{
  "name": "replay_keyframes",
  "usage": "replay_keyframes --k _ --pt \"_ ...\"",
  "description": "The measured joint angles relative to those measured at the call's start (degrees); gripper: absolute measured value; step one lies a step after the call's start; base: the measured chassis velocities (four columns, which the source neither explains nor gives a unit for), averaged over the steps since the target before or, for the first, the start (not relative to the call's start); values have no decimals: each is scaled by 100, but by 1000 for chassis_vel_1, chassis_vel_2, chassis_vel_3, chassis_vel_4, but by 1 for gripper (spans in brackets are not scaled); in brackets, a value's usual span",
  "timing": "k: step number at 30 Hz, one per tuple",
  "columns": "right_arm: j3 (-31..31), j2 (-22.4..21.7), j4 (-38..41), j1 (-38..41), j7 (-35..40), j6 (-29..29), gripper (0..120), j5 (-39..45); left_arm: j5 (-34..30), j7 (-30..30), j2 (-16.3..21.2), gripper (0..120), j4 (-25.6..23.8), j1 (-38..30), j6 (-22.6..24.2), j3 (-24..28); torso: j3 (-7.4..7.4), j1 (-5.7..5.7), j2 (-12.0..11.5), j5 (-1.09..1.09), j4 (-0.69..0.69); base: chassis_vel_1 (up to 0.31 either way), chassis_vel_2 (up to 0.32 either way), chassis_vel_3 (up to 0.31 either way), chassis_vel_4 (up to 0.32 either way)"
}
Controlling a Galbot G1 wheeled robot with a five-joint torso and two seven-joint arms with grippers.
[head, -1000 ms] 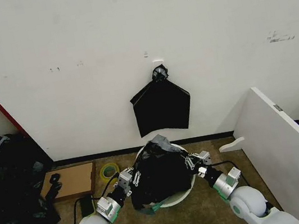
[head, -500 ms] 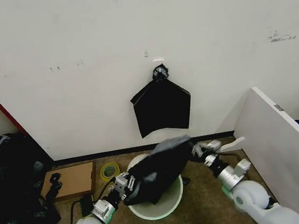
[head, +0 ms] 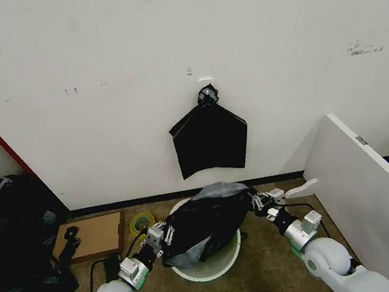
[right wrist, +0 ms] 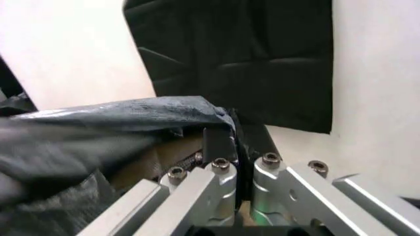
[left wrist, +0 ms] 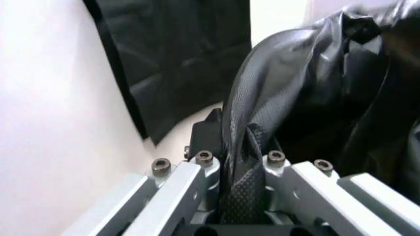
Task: Place the garbage bag over the trash bin.
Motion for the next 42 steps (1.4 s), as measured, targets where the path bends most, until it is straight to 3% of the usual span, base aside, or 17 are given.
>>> replay_keyframes --k 5,15,19,24,34,42 --pt "47 -12 -172 26 -249 15 0 187 -399 259 -15 4 -74 -51 -104 -206 0 0 0 1 0 0 0 0 0" --pt "111 10 -706 -69 -2403 703 0 332 -951 242 -116 4 -459 -181 -98 -222 0 0 -1 0 -1 0 0 0 0" --pt "112 27 -834 -50 -2646 867 2 269 -1199 297 -100 4 -620 -239 45 -203 0 0 -1 0 1 0 0 0 0" --pt "116 78 -1086 40 -2727 1452 25 -164 -1518 180 -102 4 -821 -341 297 -203 0 1 -1 1 0 0 0 0 0" --pt "320 99 -1226 72 -3147 2121 57 -563 -1492 -372 -206 4 -854 -392 549 -167 0 1 -1 1 0 0 0 0 0" --pt "1137 100 -1326 -1 -4135 2532 85 -1668 -1425 -861 -318 4 -813 -481 769 -90 0 1 -1 1 0 0 0 0 0"
